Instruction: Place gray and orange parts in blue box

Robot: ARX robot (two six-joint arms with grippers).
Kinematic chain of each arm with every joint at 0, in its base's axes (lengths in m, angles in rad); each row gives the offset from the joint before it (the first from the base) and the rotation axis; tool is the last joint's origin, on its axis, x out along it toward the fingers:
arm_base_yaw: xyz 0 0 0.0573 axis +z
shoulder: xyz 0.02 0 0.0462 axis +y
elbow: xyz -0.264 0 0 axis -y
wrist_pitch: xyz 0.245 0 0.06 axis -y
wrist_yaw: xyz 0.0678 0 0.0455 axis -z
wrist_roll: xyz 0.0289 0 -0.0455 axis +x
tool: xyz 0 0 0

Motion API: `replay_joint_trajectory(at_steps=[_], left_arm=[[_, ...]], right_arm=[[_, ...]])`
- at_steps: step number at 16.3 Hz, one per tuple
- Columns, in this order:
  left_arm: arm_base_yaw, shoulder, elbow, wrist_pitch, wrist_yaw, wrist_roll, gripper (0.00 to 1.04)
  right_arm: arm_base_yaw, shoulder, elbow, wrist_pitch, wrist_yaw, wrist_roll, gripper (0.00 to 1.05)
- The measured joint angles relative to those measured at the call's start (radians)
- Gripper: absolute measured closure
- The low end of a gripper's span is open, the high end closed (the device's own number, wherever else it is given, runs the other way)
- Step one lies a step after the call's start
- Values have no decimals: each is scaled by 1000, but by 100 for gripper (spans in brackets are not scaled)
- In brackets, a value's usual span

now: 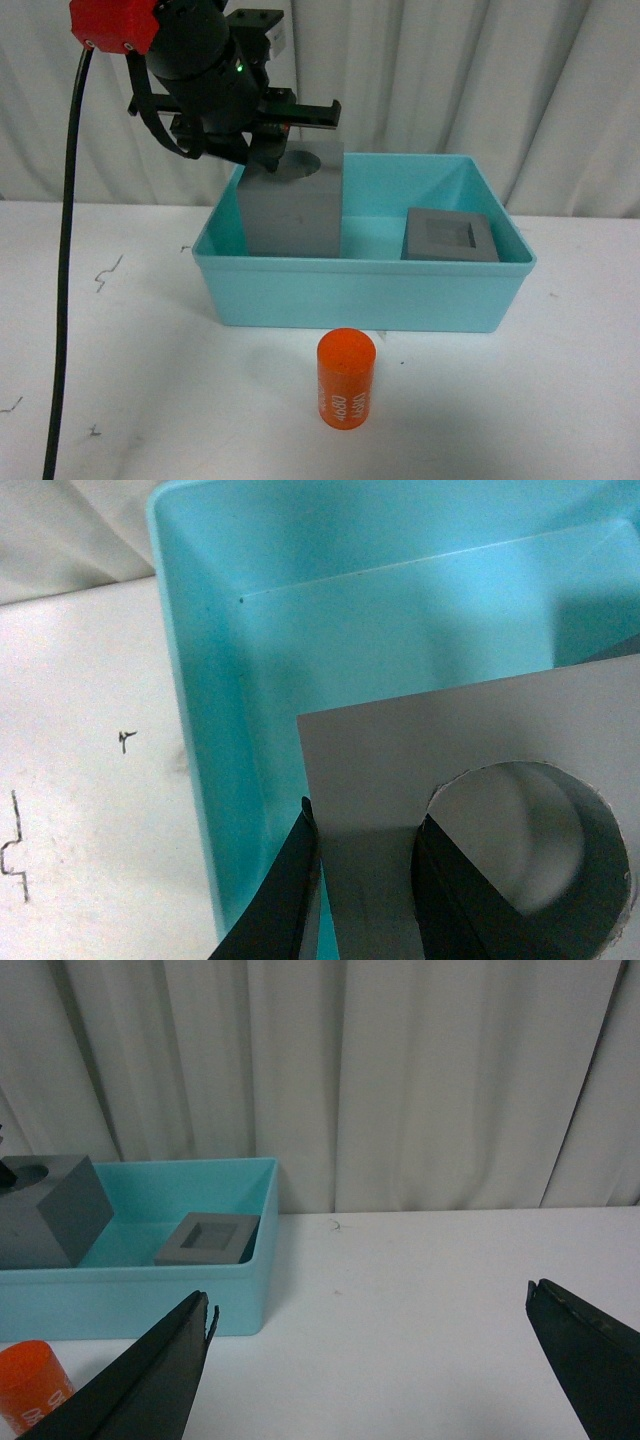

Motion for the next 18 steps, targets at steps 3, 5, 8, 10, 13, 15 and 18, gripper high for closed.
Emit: replay_joint_trajectory(at_steps=[3,5,8,10,13,15,18], left_arm=[[22,-2,-9,-7,-5,6,84],[26,-2,-9,-8,-3,10,84],[26,-2,-9,-15,0,20,83],[26,-2,-9,-15,2,21,75],[26,-3,-9,-12,2,21,49],[30,-9,-9,-13,3,21,28],[47,-58,-27,19,35,21,7]], right_arm=[[0,0,0,0,0,0,6],[0,0,0,0,0,0,6],[0,0,0,0,0,0,6],[0,0,0,0,0,0,6],[0,0,0,0,0,0,6],[0,0,0,0,0,0,6],[0,0,0,0,0,0,6]])
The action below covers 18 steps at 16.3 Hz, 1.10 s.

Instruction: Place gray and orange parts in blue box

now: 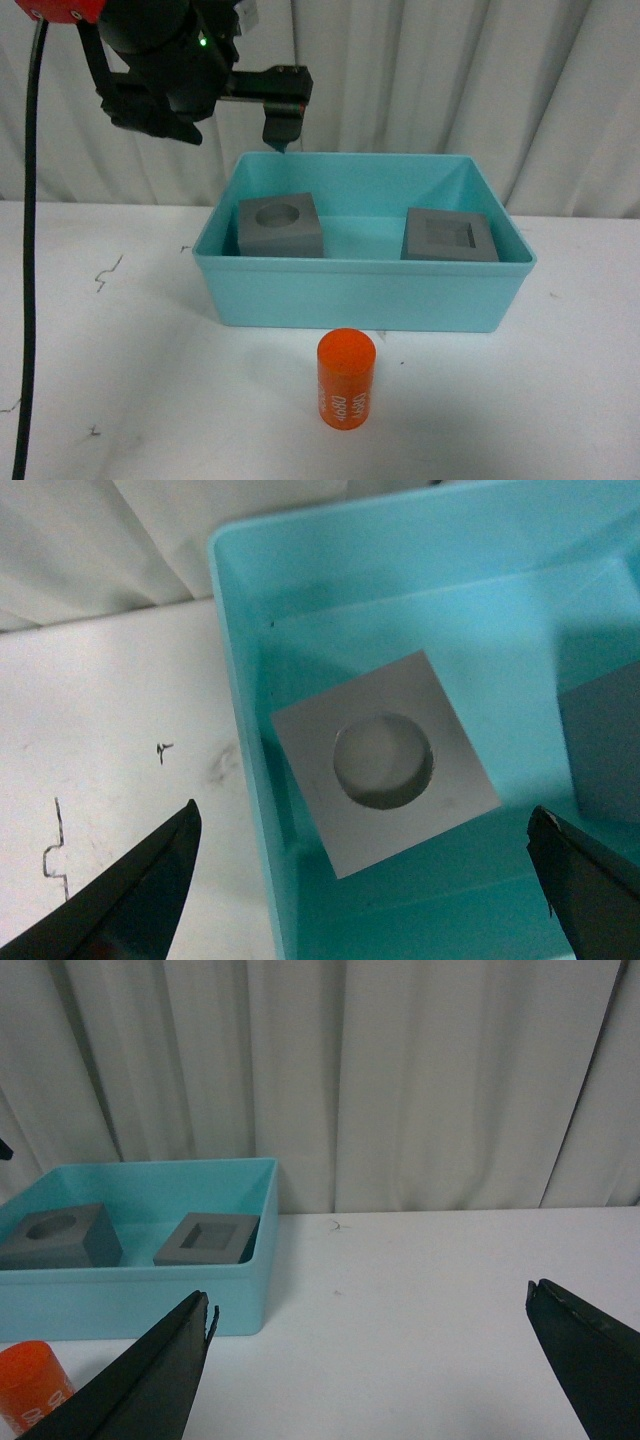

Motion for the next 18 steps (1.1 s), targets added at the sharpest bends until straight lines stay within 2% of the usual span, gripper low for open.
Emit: replay_joint_trajectory(at_steps=[7,8,9,14,18], left_arm=[[40,-437,-360,283,141,82,7],[57,-590,-608,675,-58,74,23],[132,-798,-927,993,-128,58,54],[174,-928,-1218,1078,-58,57,101],[211,-1057,-1354,1099,-27,53,103]], right_arm=[[0,0,0,0,0,0,6],[0,0,0,0,0,0,6],[0,0,0,0,0,0,6],[0,0,0,0,0,0,6],[0,0,0,0,0,0,6]])
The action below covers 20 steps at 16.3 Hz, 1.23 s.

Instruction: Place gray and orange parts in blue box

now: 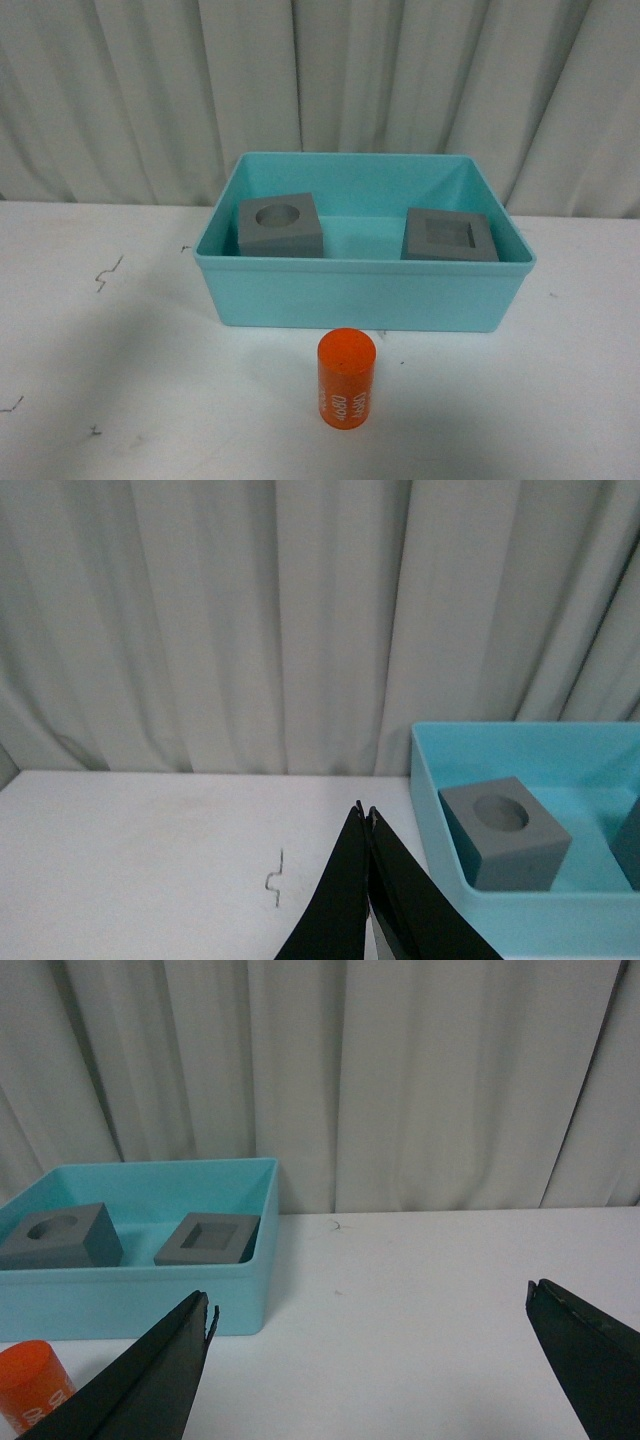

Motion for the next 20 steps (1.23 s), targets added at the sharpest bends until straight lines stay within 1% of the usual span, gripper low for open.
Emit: replay_joint_trajectory(at_steps=[1,2,3,4,7,15,16,20], left_arm=[[7,-28,-32,-5,14,0,103],[39,-52,-50,-11,61,0,103],[69,-76,-65,-16,73,0,103],[85,-105,-81,-22,66,-1,103],[77,-185,-132,-60,81,0,103],[77,-389,-203,-190,80,0,103],[77,-412,-220,-172,80,0,103],[77,-549,-243,-285,80,0,103]], right_arm=[[0,0,0,0,0,0,6],[0,0,0,0,0,0,6],[0,0,0,0,0,0,6],[0,0,0,0,0,0,6],[0,0,0,0,0,0,6],[0,0,0,0,0,0,6],[0,0,0,0,0,0,6],[0,0,0,0,0,0,6]])
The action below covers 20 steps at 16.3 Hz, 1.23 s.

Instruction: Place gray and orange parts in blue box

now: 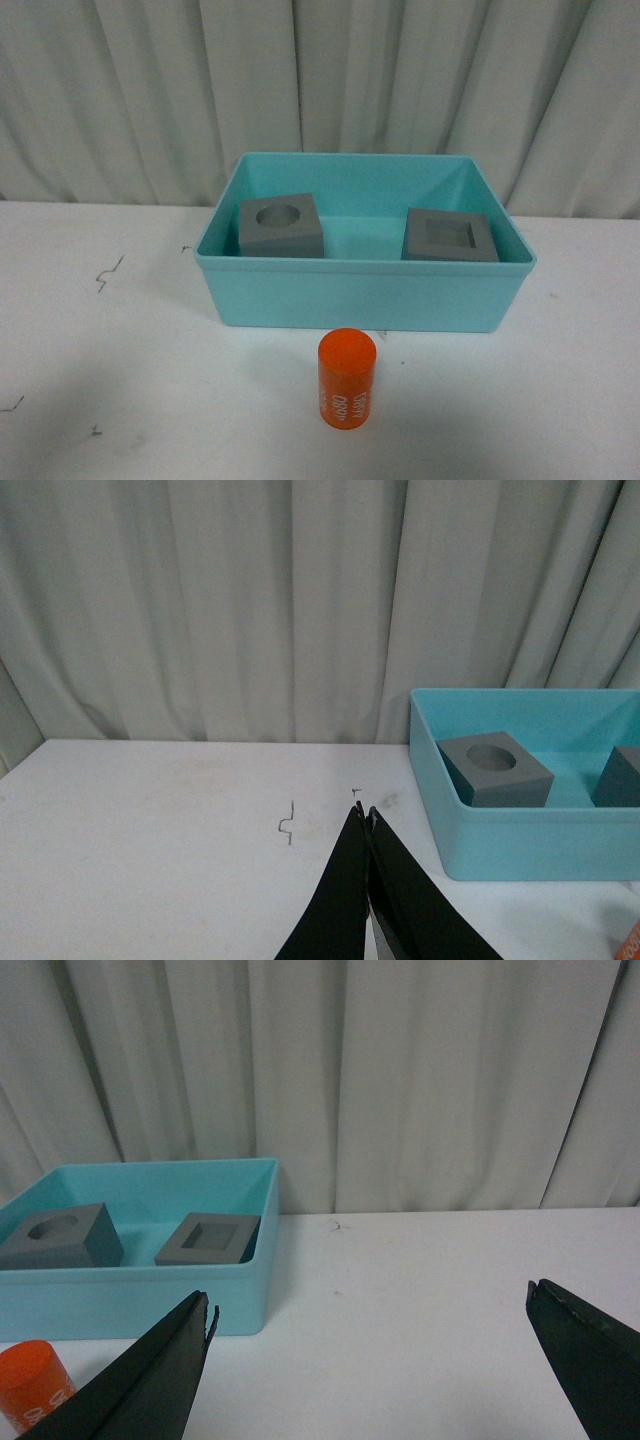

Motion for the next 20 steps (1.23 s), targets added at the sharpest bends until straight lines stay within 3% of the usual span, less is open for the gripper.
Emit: replay_joint_trajectory(at_steps=[5,13,15,20], left_arm=[[0,-144,0,-149,0,0,103],[0,-243,0,-245,0,0,103],[0,-383,1,-436,0,0,103],[1,-412,1,-425,0,0,103]], right_arm=[[0,0,0,0,0,0,6],[0,0,0,0,0,0,6],[0,0,0,0,0,0,6],[0,0,0,0,0,0,6]])
